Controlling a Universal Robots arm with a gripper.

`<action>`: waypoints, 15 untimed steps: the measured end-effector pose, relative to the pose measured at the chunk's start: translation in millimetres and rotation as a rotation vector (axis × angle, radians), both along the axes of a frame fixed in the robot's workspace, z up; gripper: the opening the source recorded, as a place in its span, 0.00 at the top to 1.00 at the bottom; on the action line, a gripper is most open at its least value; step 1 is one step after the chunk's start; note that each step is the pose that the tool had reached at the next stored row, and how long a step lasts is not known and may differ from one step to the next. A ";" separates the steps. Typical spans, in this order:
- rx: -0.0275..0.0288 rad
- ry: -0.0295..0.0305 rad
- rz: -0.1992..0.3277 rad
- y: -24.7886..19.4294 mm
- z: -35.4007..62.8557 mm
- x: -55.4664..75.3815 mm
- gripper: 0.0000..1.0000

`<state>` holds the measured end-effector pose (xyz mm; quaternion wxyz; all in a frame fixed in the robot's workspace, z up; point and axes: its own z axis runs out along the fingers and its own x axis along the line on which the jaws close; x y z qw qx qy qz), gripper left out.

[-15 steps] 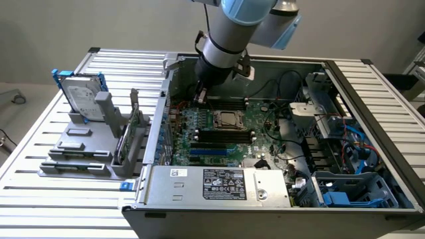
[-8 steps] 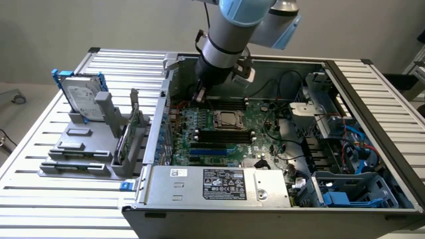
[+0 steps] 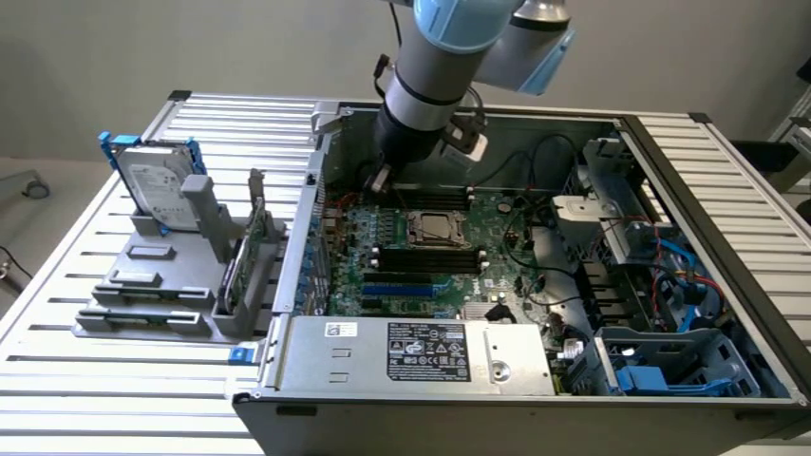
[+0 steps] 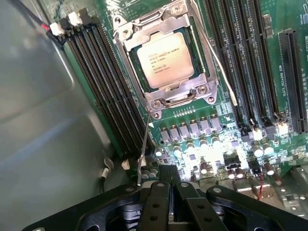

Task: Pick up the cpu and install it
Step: 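Install the first cpu locking lever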

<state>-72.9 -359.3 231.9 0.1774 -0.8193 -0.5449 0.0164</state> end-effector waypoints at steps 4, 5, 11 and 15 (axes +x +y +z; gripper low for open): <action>0.0011 0.0014 -0.040 -0.2 0.1 0.0 0.89; 0.0016 0.0018 -0.046 -0.4 0.2 -0.2 0.89; 0.0057 0.0058 -0.063 -2.8 2.2 -3.5 0.89; 0.0148 0.0064 -0.076 -3.6 4.8 -6.7 0.89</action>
